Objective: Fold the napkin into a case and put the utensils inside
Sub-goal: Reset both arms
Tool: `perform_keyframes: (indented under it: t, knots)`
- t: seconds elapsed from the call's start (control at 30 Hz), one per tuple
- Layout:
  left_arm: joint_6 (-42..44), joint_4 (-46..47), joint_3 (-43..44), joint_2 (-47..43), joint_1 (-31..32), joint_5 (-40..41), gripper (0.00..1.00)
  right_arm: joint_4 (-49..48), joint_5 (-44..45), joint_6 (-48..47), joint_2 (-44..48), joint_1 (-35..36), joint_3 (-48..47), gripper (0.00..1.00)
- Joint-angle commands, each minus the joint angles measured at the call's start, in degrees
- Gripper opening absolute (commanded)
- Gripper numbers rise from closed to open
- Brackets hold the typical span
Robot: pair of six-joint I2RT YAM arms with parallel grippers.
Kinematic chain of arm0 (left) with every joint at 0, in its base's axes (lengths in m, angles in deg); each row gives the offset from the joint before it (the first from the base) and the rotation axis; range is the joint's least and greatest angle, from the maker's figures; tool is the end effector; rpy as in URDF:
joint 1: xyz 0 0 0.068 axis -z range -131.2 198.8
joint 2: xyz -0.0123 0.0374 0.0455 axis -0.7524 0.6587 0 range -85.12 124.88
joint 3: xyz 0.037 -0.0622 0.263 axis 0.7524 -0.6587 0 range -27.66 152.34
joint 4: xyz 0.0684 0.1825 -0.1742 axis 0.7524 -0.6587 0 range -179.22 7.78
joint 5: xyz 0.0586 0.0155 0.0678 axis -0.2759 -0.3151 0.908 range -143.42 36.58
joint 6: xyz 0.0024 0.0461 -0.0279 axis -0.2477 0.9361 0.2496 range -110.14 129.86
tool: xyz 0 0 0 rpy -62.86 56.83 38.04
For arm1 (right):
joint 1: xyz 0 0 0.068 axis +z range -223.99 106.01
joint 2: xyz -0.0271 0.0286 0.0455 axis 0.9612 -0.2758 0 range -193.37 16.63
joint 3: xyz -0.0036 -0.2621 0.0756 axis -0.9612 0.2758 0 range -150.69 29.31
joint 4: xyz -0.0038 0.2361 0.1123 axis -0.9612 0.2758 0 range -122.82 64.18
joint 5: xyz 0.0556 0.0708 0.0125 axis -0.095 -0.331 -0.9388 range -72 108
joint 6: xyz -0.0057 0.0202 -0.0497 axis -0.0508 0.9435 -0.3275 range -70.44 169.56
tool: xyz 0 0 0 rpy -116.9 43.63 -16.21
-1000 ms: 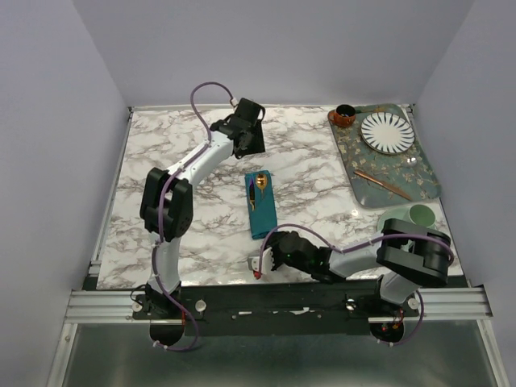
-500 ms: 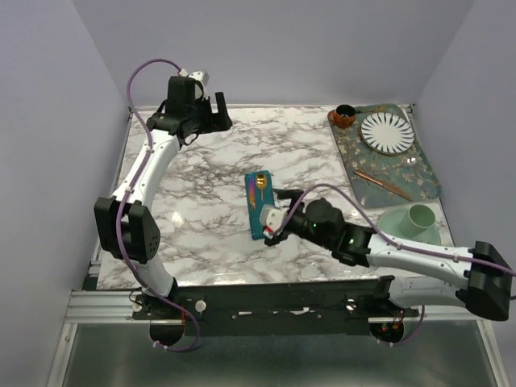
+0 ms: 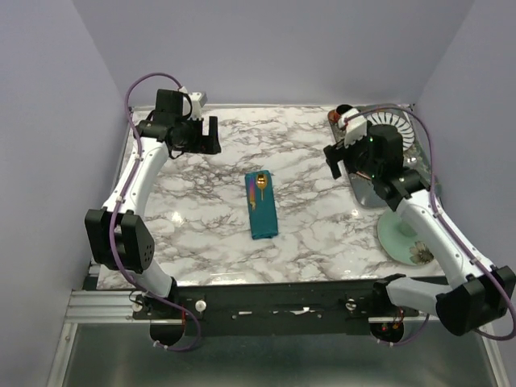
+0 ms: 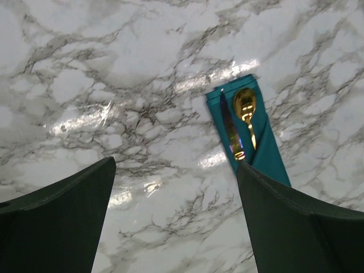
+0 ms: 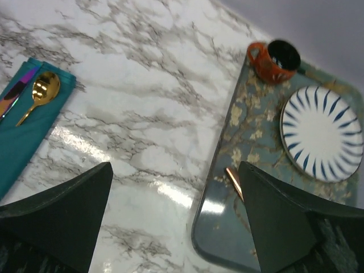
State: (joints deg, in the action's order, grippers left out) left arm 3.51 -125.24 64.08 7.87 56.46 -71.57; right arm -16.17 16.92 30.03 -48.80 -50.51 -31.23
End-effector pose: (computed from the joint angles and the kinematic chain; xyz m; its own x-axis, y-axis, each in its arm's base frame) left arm 0.3526 -0.0587 0.3565 -0.7260 -0.0084 -0.6876 0.2691 0.9167 -0.2954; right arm 0.2396 0.1048 0.3522 -0.1788 -0.4421 -0.8790 -0.5032 0.8088 -0.3044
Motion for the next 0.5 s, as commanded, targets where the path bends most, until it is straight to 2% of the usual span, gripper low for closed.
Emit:
perform_keyframes:
  t: [0.0,0.23,0.47]
  knots:
    - [5.90,-2.68,-6.39,-3.60,-0.54,8.55,0.99,14.55,-8.93,13.46,-5.32,-10.19,-5.47,1.00]
    - [4.42,-0.13,-12.02,-4.31,-0.45,10.24,0.99,13.77,-13.50,15.40,-4.18,-11.62,1.19,1.00]
    - [4.77,0.31,-11.77,-6.50,-0.45,11.65,0.99,12.45,-15.00,15.32,-2.43,-11.80,3.23,1.00]
